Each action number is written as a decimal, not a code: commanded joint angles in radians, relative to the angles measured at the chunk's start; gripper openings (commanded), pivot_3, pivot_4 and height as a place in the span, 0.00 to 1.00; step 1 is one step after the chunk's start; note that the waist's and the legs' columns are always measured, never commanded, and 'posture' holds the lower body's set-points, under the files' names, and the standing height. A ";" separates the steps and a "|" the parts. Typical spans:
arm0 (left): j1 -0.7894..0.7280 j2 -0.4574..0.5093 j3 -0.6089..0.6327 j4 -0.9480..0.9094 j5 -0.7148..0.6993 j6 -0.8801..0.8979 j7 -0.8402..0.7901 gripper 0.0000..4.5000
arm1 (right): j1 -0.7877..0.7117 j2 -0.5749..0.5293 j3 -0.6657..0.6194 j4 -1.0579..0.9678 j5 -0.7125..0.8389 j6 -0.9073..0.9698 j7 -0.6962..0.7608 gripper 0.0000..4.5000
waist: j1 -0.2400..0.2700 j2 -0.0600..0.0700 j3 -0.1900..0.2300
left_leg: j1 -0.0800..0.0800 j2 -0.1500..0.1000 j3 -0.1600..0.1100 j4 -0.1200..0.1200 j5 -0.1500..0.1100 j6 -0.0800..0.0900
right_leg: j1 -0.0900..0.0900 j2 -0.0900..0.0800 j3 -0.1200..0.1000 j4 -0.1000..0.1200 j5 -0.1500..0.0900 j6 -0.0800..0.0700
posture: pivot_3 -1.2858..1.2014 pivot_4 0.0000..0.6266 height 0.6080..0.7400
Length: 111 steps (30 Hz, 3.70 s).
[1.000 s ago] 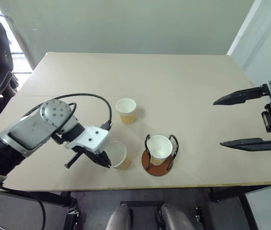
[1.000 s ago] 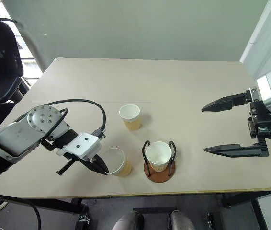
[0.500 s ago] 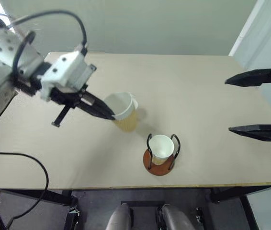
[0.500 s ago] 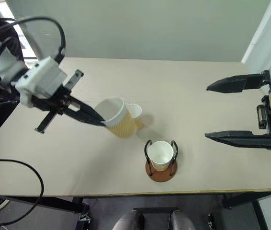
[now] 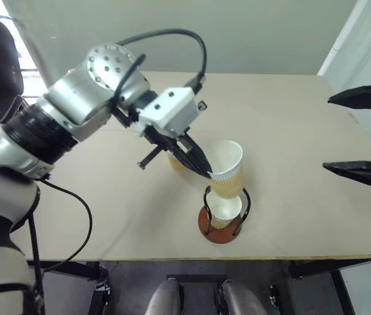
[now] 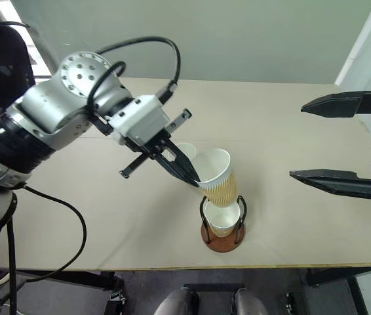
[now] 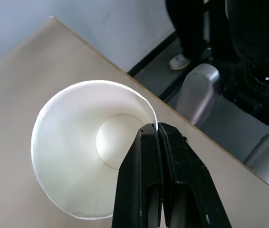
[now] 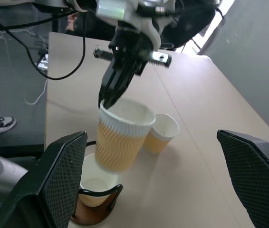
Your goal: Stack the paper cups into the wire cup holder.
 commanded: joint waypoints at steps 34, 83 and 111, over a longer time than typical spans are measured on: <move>-0.037 -0.099 -0.042 0.005 0.051 -0.058 -0.034 0.62 | 0.123 -0.012 -0.133 -0.059 -0.007 -0.009 -0.027 1.00 | 0.002 0.005 0.000 | -0.002 -0.014 0.002 0.016 -0.010 0.017 | 0.007 -0.015 0.001 -0.001 -0.004 0.017 | 0.52 0.24 1.00; 0.247 -0.432 0.689 0.916 0.911 -0.212 0.021 0.12 | 0.256 -0.033 -0.082 -0.032 -0.314 -0.089 0.044 1.00 | 0.018 0.009 -0.002 | -0.001 -0.015 0.006 0.020 -0.009 0.023 | 0.009 -0.016 0.003 -0.002 -0.003 0.023 | 0.52 0.24 1.00; 0.100 -0.281 0.650 0.599 0.598 -0.040 -0.034 0.00 | 0.216 -0.041 -0.074 0.010 -0.265 -0.110 0.105 1.00 | 0.016 0.009 -0.002 | -0.002 -0.015 0.006 0.023 -0.010 0.025 | 0.009 -0.017 0.003 -0.001 -0.003 0.023 | 0.52 0.24 1.00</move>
